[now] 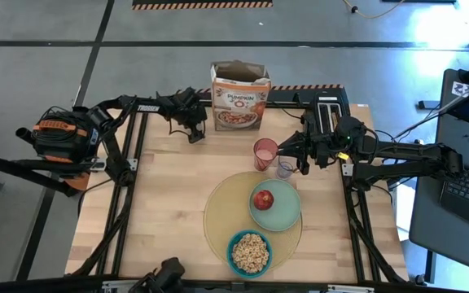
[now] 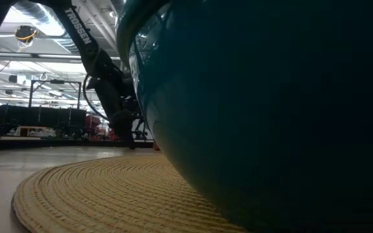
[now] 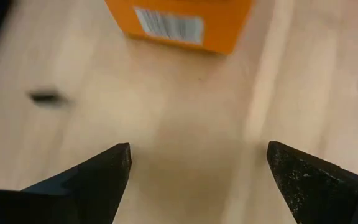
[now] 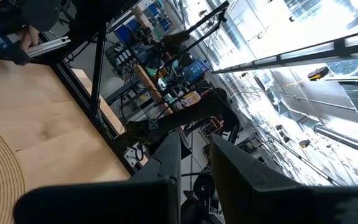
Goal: Arrange a breakfast setting
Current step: Put the toast bread on the green plate
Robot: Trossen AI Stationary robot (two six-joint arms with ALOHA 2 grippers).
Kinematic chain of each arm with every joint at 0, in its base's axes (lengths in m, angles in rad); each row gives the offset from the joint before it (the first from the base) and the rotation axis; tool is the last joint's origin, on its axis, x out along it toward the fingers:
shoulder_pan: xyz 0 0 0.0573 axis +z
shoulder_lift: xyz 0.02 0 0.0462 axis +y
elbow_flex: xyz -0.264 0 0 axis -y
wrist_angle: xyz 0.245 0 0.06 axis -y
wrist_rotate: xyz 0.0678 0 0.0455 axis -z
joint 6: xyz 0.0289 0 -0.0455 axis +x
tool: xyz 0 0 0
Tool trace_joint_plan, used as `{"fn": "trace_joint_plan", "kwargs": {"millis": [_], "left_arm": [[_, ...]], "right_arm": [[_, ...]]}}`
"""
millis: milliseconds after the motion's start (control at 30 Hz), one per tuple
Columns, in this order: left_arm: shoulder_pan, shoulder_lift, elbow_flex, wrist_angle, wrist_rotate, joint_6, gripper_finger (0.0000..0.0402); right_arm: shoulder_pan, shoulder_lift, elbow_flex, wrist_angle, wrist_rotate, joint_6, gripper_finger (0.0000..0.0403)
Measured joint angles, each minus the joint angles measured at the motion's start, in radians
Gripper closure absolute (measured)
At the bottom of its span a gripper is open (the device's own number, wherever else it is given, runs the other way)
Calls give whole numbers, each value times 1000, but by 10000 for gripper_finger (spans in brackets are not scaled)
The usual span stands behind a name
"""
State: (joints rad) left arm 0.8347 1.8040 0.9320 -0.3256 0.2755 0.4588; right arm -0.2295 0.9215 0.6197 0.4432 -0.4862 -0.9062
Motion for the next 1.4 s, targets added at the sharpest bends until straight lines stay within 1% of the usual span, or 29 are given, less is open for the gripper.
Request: {"fn": "trace_joint_plan", "kwargs": {"millis": [167,300,433,600,733,833,967,1033,1267,1400], "left_arm": [[-9,-50,-5,-115,11,-15,48],[-34,-95,-6,-152,65,-40,56],[-78,-115,-6,-188,157,-70,61],[-180,-117,-5,-207,324,-86,69],[-289,-120,-5,-205,394,-90,76],[-373,-131,-5,-196,418,-97,84],[-482,-156,-5,-101,416,-151,98],[-531,-176,-4,-46,392,-170,107],[-674,-274,-4,82,219,-221,148],[-746,-329,-4,108,96,-222,175]], "right_arm": [[0,0,0,-11,0,0,346],[0,0,0,-21,0,0,346],[0,0,0,-26,-2,0,346],[0,0,0,-31,-3,9,346],[0,0,0,-37,-3,10,346],[0,0,0,-45,-3,11,346],[0,0,0,-44,-3,11,346],[0,0,0,-45,-3,11,346],[0,0,0,-44,-3,11,346],[0,0,0,-44,-4,11,346]]}}
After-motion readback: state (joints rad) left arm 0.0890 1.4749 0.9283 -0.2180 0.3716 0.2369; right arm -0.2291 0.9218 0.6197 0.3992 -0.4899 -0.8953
